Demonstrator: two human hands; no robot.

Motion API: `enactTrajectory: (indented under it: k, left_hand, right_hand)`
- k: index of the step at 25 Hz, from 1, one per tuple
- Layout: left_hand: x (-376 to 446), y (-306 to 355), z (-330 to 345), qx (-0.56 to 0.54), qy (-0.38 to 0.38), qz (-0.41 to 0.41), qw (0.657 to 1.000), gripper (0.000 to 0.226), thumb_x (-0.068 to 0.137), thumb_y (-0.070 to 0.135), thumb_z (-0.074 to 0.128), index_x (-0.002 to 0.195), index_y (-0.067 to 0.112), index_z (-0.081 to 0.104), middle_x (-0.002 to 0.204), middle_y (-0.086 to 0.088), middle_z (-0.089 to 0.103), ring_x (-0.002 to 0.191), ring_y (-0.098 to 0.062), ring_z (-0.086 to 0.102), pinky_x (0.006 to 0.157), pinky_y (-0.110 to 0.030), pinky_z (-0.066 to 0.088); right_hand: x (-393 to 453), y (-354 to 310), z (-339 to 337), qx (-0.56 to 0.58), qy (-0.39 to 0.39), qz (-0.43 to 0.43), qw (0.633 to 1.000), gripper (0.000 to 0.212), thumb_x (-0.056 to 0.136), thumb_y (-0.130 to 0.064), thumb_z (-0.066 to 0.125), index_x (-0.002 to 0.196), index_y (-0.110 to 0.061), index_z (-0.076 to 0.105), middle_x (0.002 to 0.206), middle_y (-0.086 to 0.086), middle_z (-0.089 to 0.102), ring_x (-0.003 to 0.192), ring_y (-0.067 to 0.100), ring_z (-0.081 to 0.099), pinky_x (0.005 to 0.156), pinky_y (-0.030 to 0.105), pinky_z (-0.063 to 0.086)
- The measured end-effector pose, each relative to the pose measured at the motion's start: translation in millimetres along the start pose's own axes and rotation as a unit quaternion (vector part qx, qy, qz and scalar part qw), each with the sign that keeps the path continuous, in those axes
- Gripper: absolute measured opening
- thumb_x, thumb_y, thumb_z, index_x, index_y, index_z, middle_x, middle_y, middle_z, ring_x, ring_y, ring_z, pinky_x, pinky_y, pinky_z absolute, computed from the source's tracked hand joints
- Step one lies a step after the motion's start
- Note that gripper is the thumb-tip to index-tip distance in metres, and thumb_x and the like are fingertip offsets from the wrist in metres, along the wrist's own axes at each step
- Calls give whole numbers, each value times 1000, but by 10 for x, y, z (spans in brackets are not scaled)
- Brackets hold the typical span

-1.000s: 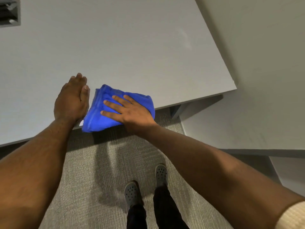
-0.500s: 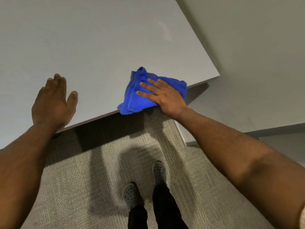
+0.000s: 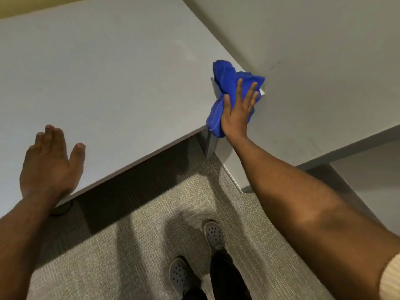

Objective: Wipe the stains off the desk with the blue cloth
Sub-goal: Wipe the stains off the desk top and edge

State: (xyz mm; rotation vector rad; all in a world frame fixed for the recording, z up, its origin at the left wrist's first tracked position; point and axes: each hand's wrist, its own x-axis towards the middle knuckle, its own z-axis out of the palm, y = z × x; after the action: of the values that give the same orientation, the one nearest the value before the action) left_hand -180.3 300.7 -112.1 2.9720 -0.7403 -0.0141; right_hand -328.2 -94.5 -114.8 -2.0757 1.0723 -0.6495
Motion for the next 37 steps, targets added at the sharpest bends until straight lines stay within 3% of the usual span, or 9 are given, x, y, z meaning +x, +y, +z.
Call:
enactTrajectory:
  k: [3,5,7,9,11,18,24,29,37]
  left_hand:
    - [-5,-20,16,-12,-4,3,1000,82,98,60,14,153,-2,16,161,-25,19,147,-42,21,118,-56,22]
    - [-5,-39,29,-12,-1,6,1000,82,98,60,13,152,-1,17,161,-24,21,147,-41,22,118,-56,23]
    - [-7,-39,37,-11,4,1,1000,81,98,59,13,153,0,17,161,-22,21,147,-39,22,118,-55,23]
    - [-12,-32,45,-12,7,-10,1000,79,99,58,15,153,1,18,161,-21,21,148,-38,21,119,-54,22]
    - [-23,-2,31,-14,6,-11,1000,79,99,57,15,153,1,18,162,-20,20,149,-37,20,120,-52,20]
    - [-44,50,-12,-6,-9,-27,1000,75,101,53,15,156,3,14,165,-17,13,152,-33,14,122,-48,15]
    - [-175,-100,-64,-39,-37,-26,998,64,104,42,17,158,7,10,167,-11,7,153,-27,9,124,-42,11]
    - [-601,-610,-132,-47,-58,-83,994,63,105,42,15,158,9,7,167,-8,2,154,-23,4,124,-41,8]
    - [-1009,-1414,-194,-39,-29,-155,987,72,100,48,14,156,3,14,165,-17,12,152,-33,13,122,-48,14]
  right_hand:
    - [131,-332,32,96,92,176,975,56,103,-30,37,151,-14,14,160,15,-6,147,29,-1,116,33,2]
    - [248,-384,28,149,127,261,945,57,103,-32,36,151,-13,13,160,14,8,144,26,19,113,30,20]
    - [389,-278,-20,233,155,316,906,51,101,-33,42,145,-12,28,145,12,42,116,24,53,88,29,50]
    - [474,-203,-113,314,147,343,873,45,97,-35,49,135,-11,43,119,7,63,80,15,62,51,21,49]
    - [538,-120,-170,343,139,342,864,43,95,-36,55,129,-10,50,101,3,68,72,13,64,42,17,45]
    - [-112,-510,168,402,143,364,828,29,99,-39,44,105,-12,54,79,-4,63,67,11,63,42,17,46]
    - [-1166,-1110,698,363,68,380,848,34,98,-42,44,121,-19,53,92,-5,64,72,9,62,55,21,47]
    - [-1942,-1652,989,299,-20,400,866,41,99,-37,44,127,-7,45,103,3,60,79,18,58,68,25,45]
    - [-2944,-2205,1556,221,-176,404,870,50,96,-42,48,131,-7,40,123,15,61,106,32,63,89,40,54]
